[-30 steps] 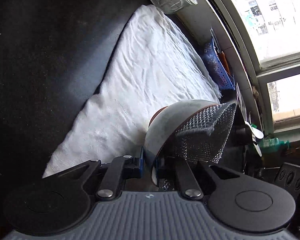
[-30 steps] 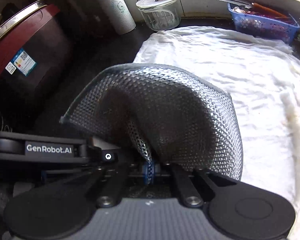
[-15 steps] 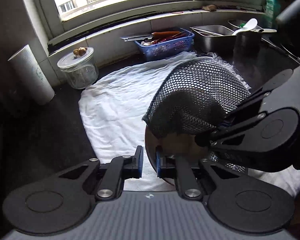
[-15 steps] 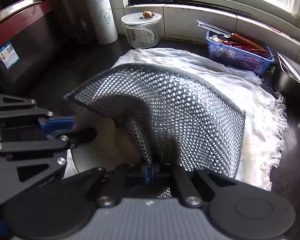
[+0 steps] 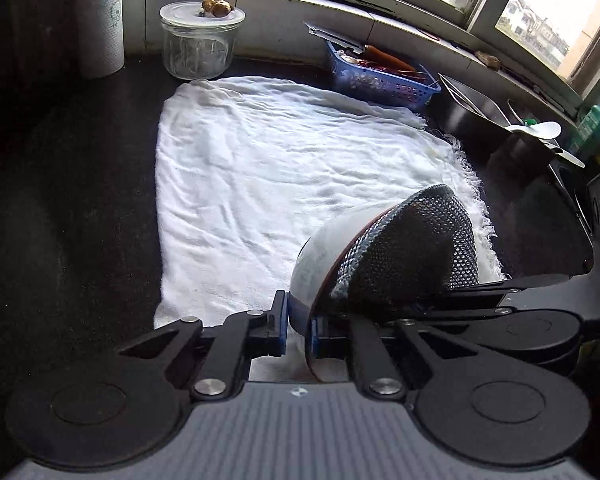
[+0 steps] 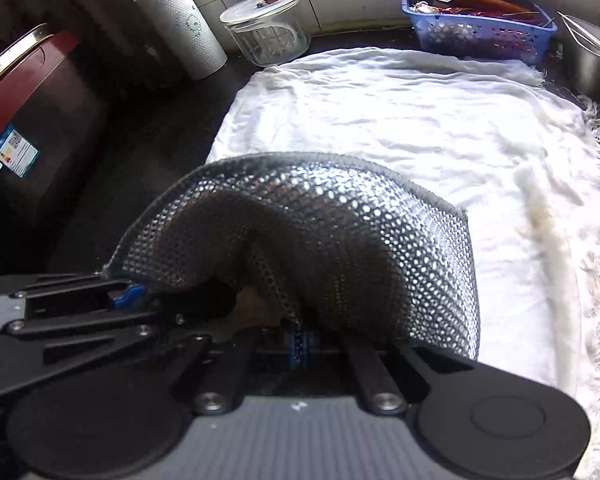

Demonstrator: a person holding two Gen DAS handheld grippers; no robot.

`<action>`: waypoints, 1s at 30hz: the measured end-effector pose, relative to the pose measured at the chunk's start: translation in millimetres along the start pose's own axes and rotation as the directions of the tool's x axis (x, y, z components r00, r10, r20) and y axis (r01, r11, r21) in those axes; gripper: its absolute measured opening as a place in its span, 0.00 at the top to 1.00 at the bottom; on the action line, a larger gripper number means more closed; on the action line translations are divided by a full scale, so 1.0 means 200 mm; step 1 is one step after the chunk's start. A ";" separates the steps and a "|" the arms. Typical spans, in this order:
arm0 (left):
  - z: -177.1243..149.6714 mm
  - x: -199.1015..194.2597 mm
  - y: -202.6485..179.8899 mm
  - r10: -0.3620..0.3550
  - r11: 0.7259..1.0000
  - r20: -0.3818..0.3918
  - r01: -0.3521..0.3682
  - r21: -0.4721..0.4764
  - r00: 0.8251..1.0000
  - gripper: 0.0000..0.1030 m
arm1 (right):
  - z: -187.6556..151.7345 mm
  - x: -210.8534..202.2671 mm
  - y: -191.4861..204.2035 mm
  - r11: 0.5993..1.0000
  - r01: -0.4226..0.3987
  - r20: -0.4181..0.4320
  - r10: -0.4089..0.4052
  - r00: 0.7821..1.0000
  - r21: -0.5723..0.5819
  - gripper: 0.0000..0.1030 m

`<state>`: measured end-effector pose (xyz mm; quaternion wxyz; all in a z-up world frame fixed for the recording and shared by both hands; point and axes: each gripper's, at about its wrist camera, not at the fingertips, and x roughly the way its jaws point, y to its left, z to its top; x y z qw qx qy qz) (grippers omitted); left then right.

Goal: Clean bowl
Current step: 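Rub the mesh cloth over the bowl with the right gripper while the left gripper holds it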

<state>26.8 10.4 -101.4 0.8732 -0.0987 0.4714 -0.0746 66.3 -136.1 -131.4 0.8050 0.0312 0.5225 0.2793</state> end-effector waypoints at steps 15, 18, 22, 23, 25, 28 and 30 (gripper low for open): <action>-0.09 0.08 0.23 -0.150 0.934 -0.105 0.107 -0.340 0.983 0.90 | -0.04 0.02 0.04 0.997 -0.074 -0.033 0.074 0.997 0.021 0.99; -0.06 0.04 0.16 -0.082 0.978 -0.095 0.062 -0.200 0.992 0.89 | -0.04 0.01 0.06 0.999 -0.007 0.002 0.007 1.000 -0.043 0.99; -0.01 -0.04 0.00 0.099 0.988 -0.009 -0.097 0.118 0.995 0.77 | -0.04 0.02 0.09 0.994 0.017 0.009 -0.016 1.000 -0.108 0.99; 0.01 -0.05 -0.03 0.131 0.973 0.021 -0.133 0.187 0.991 0.76 | -0.05 0.02 0.10 0.992 0.018 0.006 -0.017 1.000 -0.124 0.99; 0.02 -0.06 -0.10 0.166 0.926 0.057 -0.175 0.335 0.984 0.76 | -0.07 0.02 0.12 0.988 0.020 0.002 -0.020 1.000 -0.155 0.99; 0.01 -0.06 -0.13 0.163 0.892 0.085 -0.183 0.413 0.983 0.93 | -0.08 0.01 0.11 0.984 0.021 0.000 -0.022 1.000 -0.176 0.99; 0.00 -0.06 -0.11 0.125 0.913 0.084 -0.148 0.380 0.989 0.95 | -0.09 0.00 0.12 0.978 0.031 0.003 -0.031 1.000 -0.208 0.99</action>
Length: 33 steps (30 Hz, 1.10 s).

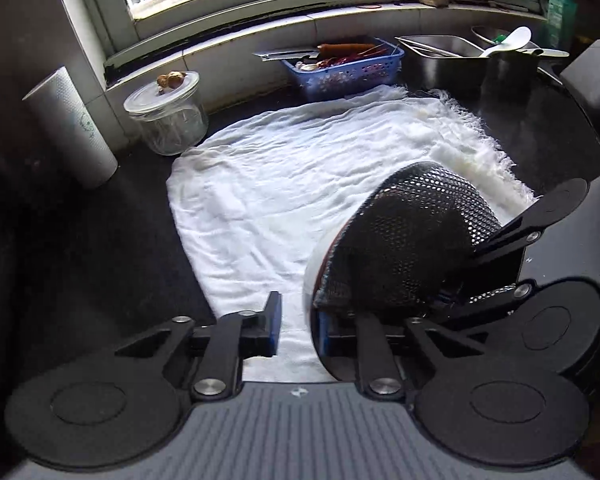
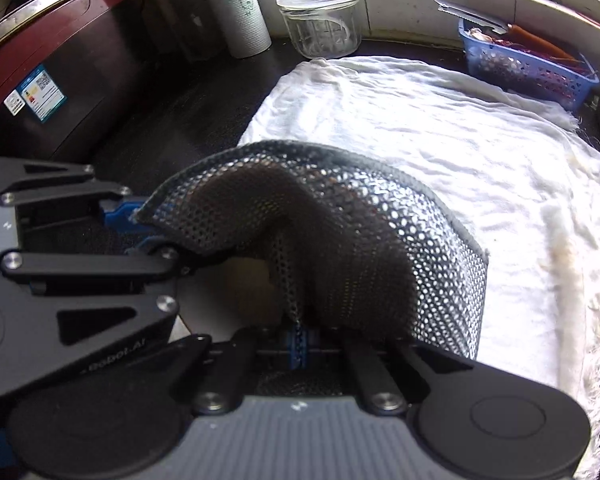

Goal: Clean bowl
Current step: 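Rub the mesh cloth over the bowl with the right gripper while the left gripper holds it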

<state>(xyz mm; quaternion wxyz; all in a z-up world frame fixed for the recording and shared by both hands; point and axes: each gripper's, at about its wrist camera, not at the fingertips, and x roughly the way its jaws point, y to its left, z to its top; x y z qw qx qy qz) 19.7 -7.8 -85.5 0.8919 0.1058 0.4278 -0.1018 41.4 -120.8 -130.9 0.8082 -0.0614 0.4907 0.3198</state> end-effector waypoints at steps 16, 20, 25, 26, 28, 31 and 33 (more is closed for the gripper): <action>-0.21 0.15 0.30 -0.336 0.620 0.087 0.290 -0.729 0.938 0.90 | 0.04 -0.01 -0.09 0.971 -0.046 0.030 0.040 0.999 0.235 0.98; -0.26 0.18 0.35 -0.391 0.521 0.090 0.301 -0.799 0.916 0.88 | 0.05 -0.01 -0.14 0.933 -0.135 0.019 0.137 0.990 0.334 0.99; -0.15 0.11 0.26 -0.295 0.754 0.052 0.266 -0.600 0.954 0.89 | 0.05 -0.04 -0.18 0.921 -0.173 0.015 0.178 0.984 0.348 0.98; -0.13 0.09 0.23 -0.262 0.814 0.046 0.246 -0.527 0.964 0.89 | 0.05 -0.06 -0.17 0.934 -0.159 0.017 0.162 0.987 0.319 0.96; -0.12 0.07 0.20 -0.213 0.870 0.045 0.210 -0.447 0.976 0.89 | 0.05 -0.13 -0.16 0.960 -0.144 0.036 0.140 0.990 0.242 0.92; -0.10 0.06 0.15 -0.142 0.938 0.053 0.152 -0.311 0.988 0.89 | 0.05 -0.25 -0.16 0.969 -0.164 0.085 0.151 0.985 0.182 0.92; -0.11 0.05 0.12 -0.098 0.972 0.069 0.110 -0.206 0.993 0.89 | 0.05 -0.34 -0.16 0.976 -0.164 0.119 0.148 0.982 0.140 0.92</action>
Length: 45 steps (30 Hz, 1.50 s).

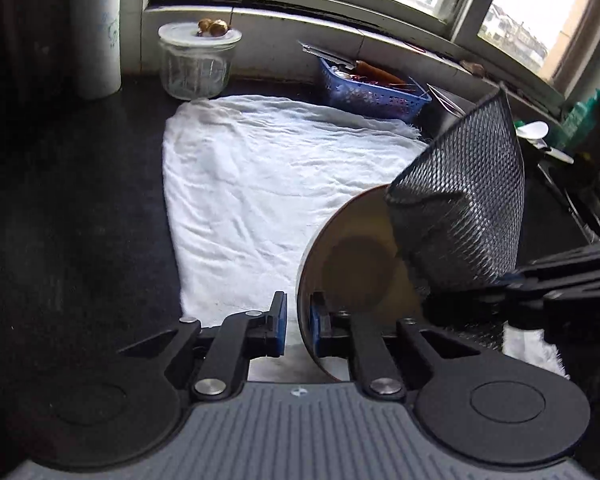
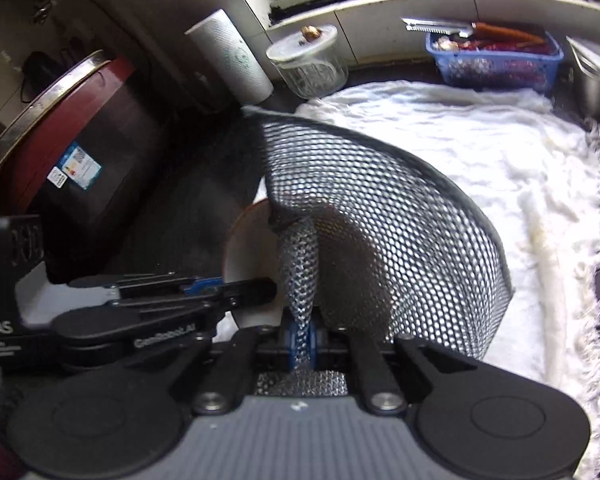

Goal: Clean bowl
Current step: 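Rub the mesh cloth over the bowl with the right gripper while the left gripper holds it, then wipe the mesh cloth across the bowl's outer base while the left gripper turns the bowl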

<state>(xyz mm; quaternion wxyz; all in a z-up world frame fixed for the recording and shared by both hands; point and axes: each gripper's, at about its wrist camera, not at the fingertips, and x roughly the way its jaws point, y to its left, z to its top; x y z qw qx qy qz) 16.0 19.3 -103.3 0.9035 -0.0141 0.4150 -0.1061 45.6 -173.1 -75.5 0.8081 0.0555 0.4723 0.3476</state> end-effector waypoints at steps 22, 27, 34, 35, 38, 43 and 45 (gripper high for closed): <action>-0.01 -0.04 0.01 -0.026 1.000 0.002 0.026 -0.011 1.000 0.89 | 0.07 -0.08 -0.29 0.978 -0.119 0.043 0.113 0.993 0.169 0.92; 0.04 -0.02 0.05 -0.027 0.991 -0.033 0.022 -0.131 0.999 0.89 | 0.05 -0.03 -0.36 0.973 -0.067 0.040 0.060 0.997 0.221 0.92; 0.12 0.05 0.17 -0.098 0.902 -0.115 0.039 -0.429 0.989 0.89 | 0.02 -0.01 -0.34 0.995 0.043 0.000 -0.043 0.999 0.094 0.92; 0.13 0.06 0.17 -0.103 0.896 -0.120 0.039 -0.443 0.987 0.89 | 0.02 -0.01 -0.35 0.995 0.039 -0.003 -0.039 0.999 0.087 0.92; 0.16 0.06 0.17 -0.114 0.888 -0.118 0.049 -0.457 0.986 0.89 | 0.01 -0.02 -0.34 0.999 0.024 -0.011 -0.024 1.000 0.042 0.92; 0.17 0.11 0.18 -0.128 0.878 -0.150 0.042 -0.477 0.980 0.89 | 0.01 -0.04 -0.29 0.996 -0.010 -0.036 0.007 0.999 -0.087 0.90; 0.15 0.13 0.18 -0.135 0.876 -0.163 0.041 -0.481 0.977 0.89 | 0.01 -0.03 -0.29 0.996 -0.029 -0.044 0.026 0.999 -0.085 0.90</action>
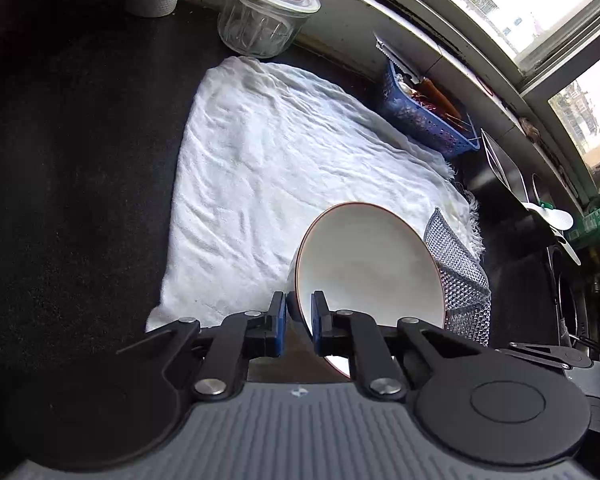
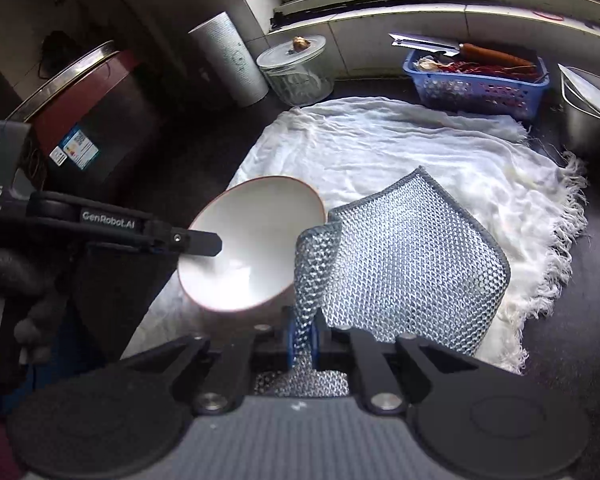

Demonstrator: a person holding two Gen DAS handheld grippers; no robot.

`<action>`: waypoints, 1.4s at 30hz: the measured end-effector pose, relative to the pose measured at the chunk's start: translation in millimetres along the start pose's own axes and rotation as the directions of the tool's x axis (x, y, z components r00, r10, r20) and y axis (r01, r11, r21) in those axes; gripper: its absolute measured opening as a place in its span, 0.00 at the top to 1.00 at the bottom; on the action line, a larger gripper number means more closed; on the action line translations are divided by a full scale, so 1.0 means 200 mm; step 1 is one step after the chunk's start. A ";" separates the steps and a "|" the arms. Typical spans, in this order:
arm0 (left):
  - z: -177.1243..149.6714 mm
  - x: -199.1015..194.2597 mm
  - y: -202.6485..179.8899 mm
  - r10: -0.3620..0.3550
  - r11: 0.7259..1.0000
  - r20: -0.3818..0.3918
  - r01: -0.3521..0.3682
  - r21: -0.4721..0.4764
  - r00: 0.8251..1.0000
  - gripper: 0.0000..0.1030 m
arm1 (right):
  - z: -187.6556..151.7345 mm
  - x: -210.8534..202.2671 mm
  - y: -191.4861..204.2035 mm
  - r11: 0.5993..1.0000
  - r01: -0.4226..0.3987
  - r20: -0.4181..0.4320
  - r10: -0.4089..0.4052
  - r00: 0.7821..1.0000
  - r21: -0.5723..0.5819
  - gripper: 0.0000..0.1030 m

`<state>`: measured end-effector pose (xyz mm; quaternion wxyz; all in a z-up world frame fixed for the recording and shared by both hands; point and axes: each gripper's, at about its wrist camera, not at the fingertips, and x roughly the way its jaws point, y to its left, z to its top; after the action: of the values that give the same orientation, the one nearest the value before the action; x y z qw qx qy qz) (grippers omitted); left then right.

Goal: Clean bowl
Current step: 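Wipe the mesh cloth across the bowl's outer base while the left gripper turns the bowl, then scrub the bowl's outer wall with the mesh cloth while the left gripper holds the bowl by its rim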

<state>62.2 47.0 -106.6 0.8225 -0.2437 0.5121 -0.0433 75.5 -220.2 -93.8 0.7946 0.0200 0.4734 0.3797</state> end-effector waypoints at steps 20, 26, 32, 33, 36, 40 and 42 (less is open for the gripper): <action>0.00 0.00 -0.01 -0.003 1.000 -0.017 0.003 0.016 1.000 0.89 | -0.01 0.04 -0.21 0.892 -0.281 0.107 0.260 0.960 0.354 0.42; 0.00 0.00 0.01 -0.018 1.000 -0.020 0.018 -0.006 1.000 0.89 | -0.01 0.06 -0.17 0.916 -0.265 0.094 0.248 0.964 0.300 0.46; 0.01 0.01 0.01 -0.022 1.000 -0.023 0.021 -0.017 0.999 0.89 | -0.03 0.05 -0.04 0.984 -0.180 0.043 0.179 0.983 0.009 0.48; 0.01 0.01 0.01 -0.022 1.000 -0.023 0.021 -0.016 0.999 0.89 | -0.04 0.06 -0.01 0.988 -0.148 0.041 0.150 0.988 -0.050 0.53; 0.01 0.01 0.01 -0.023 1.000 -0.023 0.022 -0.015 0.999 0.89 | -0.06 0.10 0.08 0.973 -0.026 0.026 0.033 0.999 -0.231 0.72; 0.01 0.00 0.00 -0.005 1.000 -0.020 0.005 0.023 1.000 0.89 | -0.09 0.15 0.15 0.936 0.086 0.045 -0.076 0.996 -0.340 0.95; 0.01 -0.01 -0.05 0.044 0.991 -0.002 -0.044 0.128 0.999 0.88 | -0.10 0.12 0.16 0.934 0.094 0.076 -0.072 0.995 -0.346 0.96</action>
<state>65.4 39.6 -100.3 0.8360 -0.1792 0.5154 -0.0583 47.7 -188.3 -109.2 0.8152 -0.1294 0.3739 0.4231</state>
